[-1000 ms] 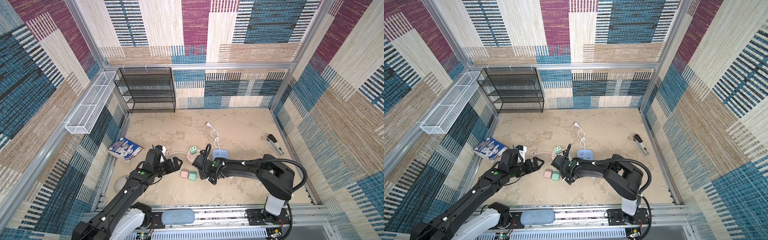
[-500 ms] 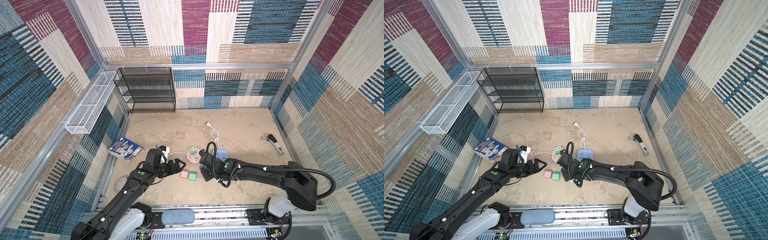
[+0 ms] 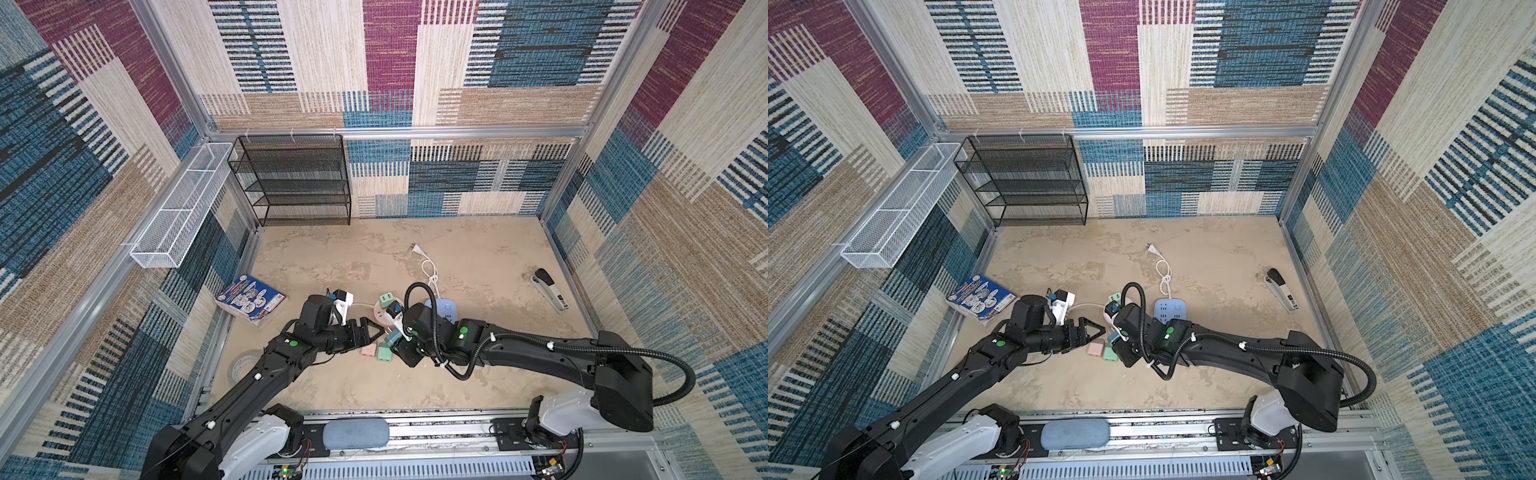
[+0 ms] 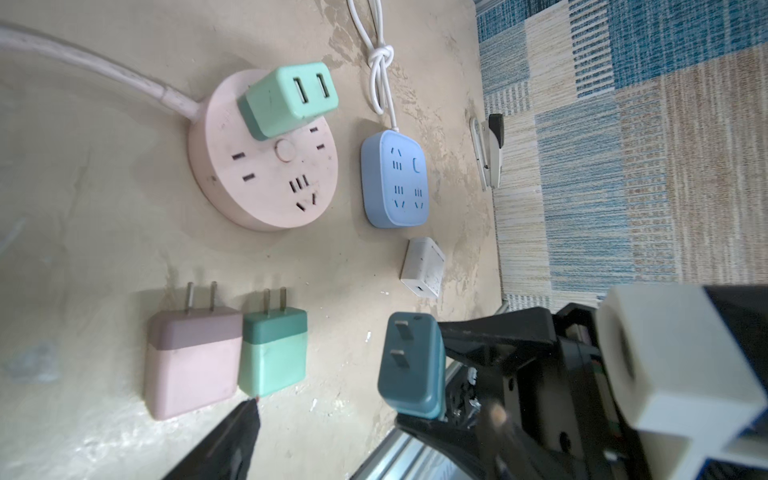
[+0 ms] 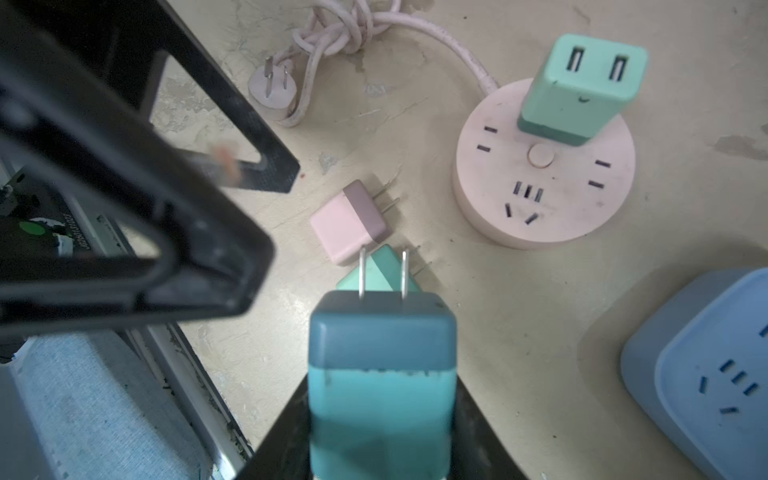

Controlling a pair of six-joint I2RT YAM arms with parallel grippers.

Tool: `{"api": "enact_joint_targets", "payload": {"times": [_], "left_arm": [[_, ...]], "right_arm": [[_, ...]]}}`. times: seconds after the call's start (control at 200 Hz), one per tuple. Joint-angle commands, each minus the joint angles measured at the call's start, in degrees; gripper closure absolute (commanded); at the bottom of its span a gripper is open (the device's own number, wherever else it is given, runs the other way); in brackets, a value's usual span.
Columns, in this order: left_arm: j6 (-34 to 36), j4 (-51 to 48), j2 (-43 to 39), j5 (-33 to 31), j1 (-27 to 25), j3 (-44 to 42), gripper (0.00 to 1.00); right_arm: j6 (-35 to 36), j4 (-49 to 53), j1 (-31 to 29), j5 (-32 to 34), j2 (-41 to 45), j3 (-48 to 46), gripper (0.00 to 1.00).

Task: Insert the plug

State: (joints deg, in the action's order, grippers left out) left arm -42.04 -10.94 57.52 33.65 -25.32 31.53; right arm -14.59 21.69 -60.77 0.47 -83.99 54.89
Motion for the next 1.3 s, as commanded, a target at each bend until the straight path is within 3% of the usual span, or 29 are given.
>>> {"api": "enact_joint_targets", "payload": {"times": [0.0, 0.416, 0.576, 0.621, 0.911, 0.947, 1.067, 1.142, 1.197, 1.272, 1.297], "left_arm": [[-1.2, 4.1, 1.4, 3.5, -0.7, -0.4, 0.16], [-3.0, 8.5, 3.5, 6.1, -2.1, -1.2, 0.29], [-3.4, 9.4, 4.2, 6.6, -2.6, -1.3, 0.37], [-3.6, 9.9, 4.4, 6.8, -2.7, -1.3, 0.47], [-3.8, 11.2, 5.3, 7.4, -3.2, -1.6, 0.53], [-4.0, 11.4, 5.4, 7.5, -3.2, -1.7, 0.60], [-4.4, 12.4, 5.8, 7.7, -3.2, -1.9, 0.64], [-4.6, 12.7, 6.0, 7.8, -3.3, -1.9, 0.67], [-4.8, 13.1, 6.0, 7.6, -3.3, -2.1, 0.76], [-5.2, 14.1, 6.0, 7.4, -3.3, -2.4, 0.79], [-5.4, 14.3, 5.9, 7.2, -3.3, -2.4, 0.84]], "right_arm": [[1.2, -3.1, -0.4, -1.5, -0.3, 0.9, 0.74], [2.4, -3.0, -1.1, -0.6, -1.0, 2.1, 0.75], [2.8, -2.8, -1.2, -0.2, -1.1, 2.3, 0.75], [2.9, -2.7, -1.2, 0.0, -1.0, 2.4, 0.75], [3.3, -2.6, -1.2, 0.1, -1.4, 3.1, 0.74], [3.3, -2.7, -1.2, 0.2, -1.5, 3.1, 0.74], [3.4, -2.9, -1.2, 0.4, -1.9, 3.5, 0.73], [3.3, -3.1, -1.1, 0.6, -2.1, 3.8, 0.69], [3.3, -3.3, -1.2, 1.1, -2.1, 3.9, 0.68], [3.0, -3.5, -1.2, 1.8, -2.1, 3.9, 0.59], [2.9, -3.7, -1.2, 2.0, -2.0, 3.8, 0.55]]}}
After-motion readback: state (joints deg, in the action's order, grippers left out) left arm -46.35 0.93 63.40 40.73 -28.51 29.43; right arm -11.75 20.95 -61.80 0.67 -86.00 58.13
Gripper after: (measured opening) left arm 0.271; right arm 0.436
